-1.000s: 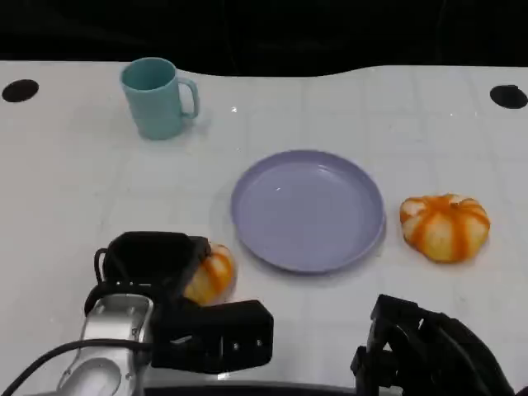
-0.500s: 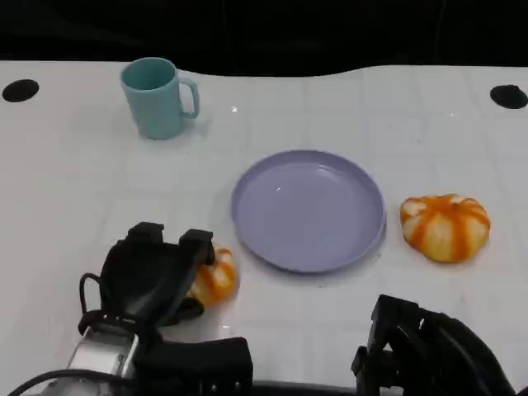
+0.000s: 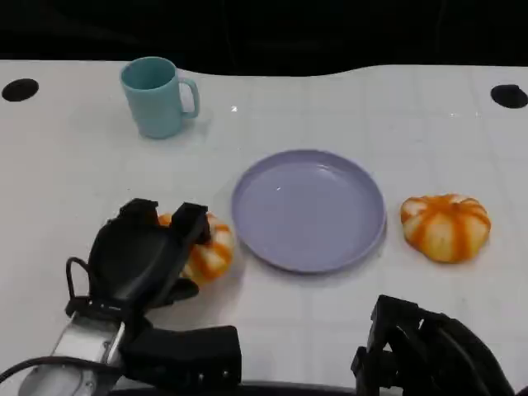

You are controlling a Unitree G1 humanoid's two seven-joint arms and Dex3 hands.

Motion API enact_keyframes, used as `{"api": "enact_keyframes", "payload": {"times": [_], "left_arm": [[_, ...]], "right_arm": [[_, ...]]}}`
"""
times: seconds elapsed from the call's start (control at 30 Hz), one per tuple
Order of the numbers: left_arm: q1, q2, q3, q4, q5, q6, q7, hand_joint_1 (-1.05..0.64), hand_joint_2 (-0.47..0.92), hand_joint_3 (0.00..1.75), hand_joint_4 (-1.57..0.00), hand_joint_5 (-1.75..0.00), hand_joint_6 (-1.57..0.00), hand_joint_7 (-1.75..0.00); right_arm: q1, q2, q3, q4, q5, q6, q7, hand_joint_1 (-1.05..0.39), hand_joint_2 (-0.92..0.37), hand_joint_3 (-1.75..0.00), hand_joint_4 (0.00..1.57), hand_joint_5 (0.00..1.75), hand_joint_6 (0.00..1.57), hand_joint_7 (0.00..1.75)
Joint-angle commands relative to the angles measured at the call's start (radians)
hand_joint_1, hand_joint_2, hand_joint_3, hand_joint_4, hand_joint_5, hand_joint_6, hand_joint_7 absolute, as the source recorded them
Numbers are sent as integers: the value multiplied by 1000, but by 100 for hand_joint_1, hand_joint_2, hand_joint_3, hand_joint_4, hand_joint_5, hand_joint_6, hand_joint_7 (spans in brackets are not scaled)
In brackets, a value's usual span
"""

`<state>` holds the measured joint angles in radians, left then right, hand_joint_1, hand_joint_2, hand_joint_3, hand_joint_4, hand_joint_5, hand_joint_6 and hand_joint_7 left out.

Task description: Grasp the bread from the table and place it into the plate.

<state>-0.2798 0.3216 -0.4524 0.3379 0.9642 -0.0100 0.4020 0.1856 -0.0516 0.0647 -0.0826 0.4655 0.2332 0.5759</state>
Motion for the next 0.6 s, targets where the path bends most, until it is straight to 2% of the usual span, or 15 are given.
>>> {"api": "enact_keyframes", "payload": {"times": [0.03,0.07,0.13,0.2,0.27,0.43,0.6], "left_arm": [[17,29,28,-49,-21,-5,3,-12,82,26,-83,-175,-64,-174],[23,33,34,-69,-24,-5,-2,-12,82,26,-84,-175,-64,-174],[34,43,47,-116,-40,-19,-11,-13,65,64,-85,-175,-63,-175],[39,48,56,-150,-50,-26,-24,-15,55,85,-85,-175,-65,-170],[42,52,59,-179,-47,-24,-39,-17,52,91,-85,-175,-69,-161],[13,39,65,-221,-69,-22,-96,-16,44,109,-87,-175,-67,-173],[-37,15,61,-222,-72,-23,-128,-14,37,111,-87,-175,-66,-175]], "right_arm": [[5,-10,-11,6,11,0,10,-72,-92,-22,86,162,76,143],[6,-10,-12,4,12,0,8,-72,-92,-22,86,162,76,143],[9,-11,-12,-2,9,2,1,-72,-92,-22,86,162,76,142],[10,-13,-13,-5,8,5,0,-73,-92,-22,86,161,76,142],[11,-14,-13,-4,8,4,2,-72,-92,-22,86,161,76,142],[11,-14,-11,8,4,-11,15,-71,-92,-23,86,161,76,142],[12,-11,-11,11,2,-13,15,-71,-92,-24,86,161,76,143]]}}
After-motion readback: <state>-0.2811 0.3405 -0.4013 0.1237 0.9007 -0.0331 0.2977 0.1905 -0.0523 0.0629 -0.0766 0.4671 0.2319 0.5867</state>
